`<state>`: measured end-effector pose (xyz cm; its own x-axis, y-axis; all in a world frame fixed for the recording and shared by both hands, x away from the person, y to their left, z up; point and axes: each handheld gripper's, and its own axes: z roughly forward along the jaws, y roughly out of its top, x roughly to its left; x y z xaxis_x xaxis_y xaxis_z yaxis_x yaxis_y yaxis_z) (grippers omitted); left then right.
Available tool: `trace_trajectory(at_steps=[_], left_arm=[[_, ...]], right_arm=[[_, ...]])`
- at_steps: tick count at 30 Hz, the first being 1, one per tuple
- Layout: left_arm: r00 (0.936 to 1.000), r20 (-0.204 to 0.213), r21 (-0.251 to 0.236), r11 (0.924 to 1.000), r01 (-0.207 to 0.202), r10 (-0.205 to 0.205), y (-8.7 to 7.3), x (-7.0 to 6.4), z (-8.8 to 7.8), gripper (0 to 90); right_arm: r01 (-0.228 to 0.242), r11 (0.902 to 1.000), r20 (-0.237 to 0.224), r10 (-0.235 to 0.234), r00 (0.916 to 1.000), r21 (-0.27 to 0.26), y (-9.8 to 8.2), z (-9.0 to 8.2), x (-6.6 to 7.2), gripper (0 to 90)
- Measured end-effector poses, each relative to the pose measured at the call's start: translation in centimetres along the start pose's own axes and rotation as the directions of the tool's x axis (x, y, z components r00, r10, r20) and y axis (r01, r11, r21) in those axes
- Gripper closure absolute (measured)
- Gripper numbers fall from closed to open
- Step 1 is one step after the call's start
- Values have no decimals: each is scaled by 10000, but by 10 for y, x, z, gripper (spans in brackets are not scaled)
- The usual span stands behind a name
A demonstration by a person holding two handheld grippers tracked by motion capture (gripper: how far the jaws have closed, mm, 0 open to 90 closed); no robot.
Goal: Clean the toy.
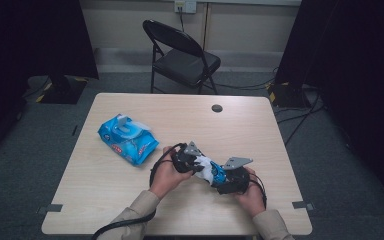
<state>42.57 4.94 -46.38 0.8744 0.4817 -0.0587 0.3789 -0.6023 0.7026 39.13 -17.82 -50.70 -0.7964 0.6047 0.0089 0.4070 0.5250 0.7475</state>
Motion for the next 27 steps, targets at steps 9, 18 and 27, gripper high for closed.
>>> trace_trajectory(at_steps=[9,18,27], left_arm=[[9974,-434,-125,9983,575,-580,-5,20,-4,846],[9933,-452,-314,9939,1054,-1067,1,24,-14,851],[9961,698,-984,9932,616,-548,25,-6,-15,852]], right_arm=[[-3,10000,2,3,10000,-2,0,0,0,256],[3,10000,1,-3,10000,-3,0,0,0,257],[0,10000,3,0,10000,-3,0,0,0,257]])
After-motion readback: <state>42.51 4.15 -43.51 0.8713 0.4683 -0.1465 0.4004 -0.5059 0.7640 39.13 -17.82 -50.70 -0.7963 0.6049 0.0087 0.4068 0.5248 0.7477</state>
